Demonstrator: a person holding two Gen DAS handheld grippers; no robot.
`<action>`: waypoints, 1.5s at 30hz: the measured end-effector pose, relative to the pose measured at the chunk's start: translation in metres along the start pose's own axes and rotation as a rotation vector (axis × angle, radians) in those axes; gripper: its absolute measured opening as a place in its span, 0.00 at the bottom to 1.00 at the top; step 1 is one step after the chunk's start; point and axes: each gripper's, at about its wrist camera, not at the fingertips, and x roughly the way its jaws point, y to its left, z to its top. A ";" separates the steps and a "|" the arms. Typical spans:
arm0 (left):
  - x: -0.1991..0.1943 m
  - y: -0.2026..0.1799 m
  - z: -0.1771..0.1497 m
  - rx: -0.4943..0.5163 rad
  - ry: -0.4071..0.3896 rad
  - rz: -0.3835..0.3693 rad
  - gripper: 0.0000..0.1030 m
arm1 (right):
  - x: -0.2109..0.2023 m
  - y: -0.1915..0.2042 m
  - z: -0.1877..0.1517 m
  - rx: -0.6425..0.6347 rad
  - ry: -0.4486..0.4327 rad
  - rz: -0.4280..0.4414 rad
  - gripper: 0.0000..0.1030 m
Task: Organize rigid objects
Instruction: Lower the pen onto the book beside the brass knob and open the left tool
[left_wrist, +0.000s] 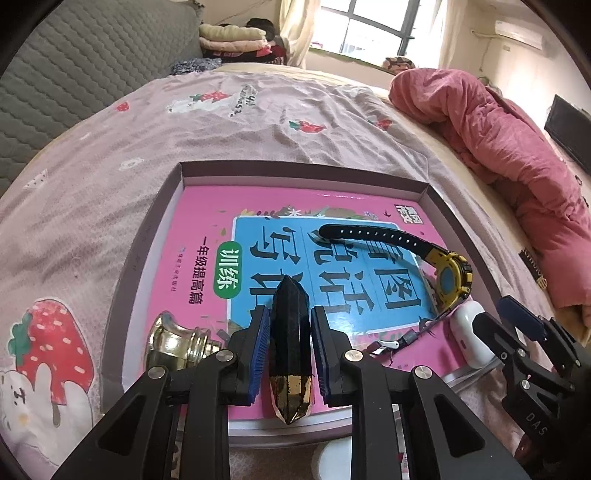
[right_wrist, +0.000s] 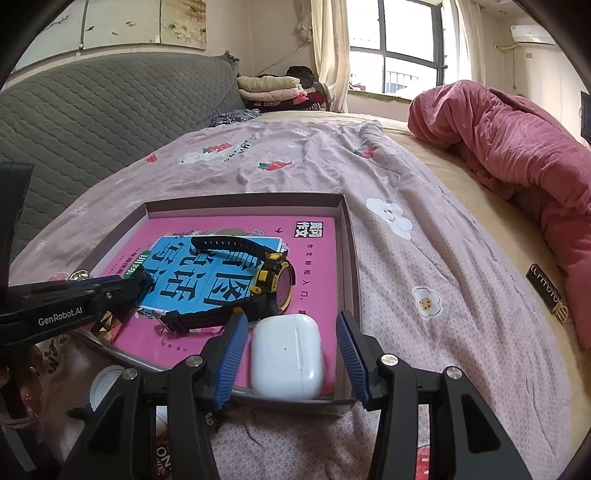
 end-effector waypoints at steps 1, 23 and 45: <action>-0.001 0.000 0.000 0.001 0.001 -0.003 0.23 | 0.000 0.000 0.000 -0.002 0.001 0.003 0.48; -0.010 0.006 0.002 -0.006 -0.001 0.012 0.25 | -0.007 0.004 0.002 -0.022 -0.028 -0.004 0.48; -0.042 0.002 0.007 -0.010 -0.046 -0.007 0.47 | -0.019 0.000 0.008 0.009 -0.081 0.040 0.54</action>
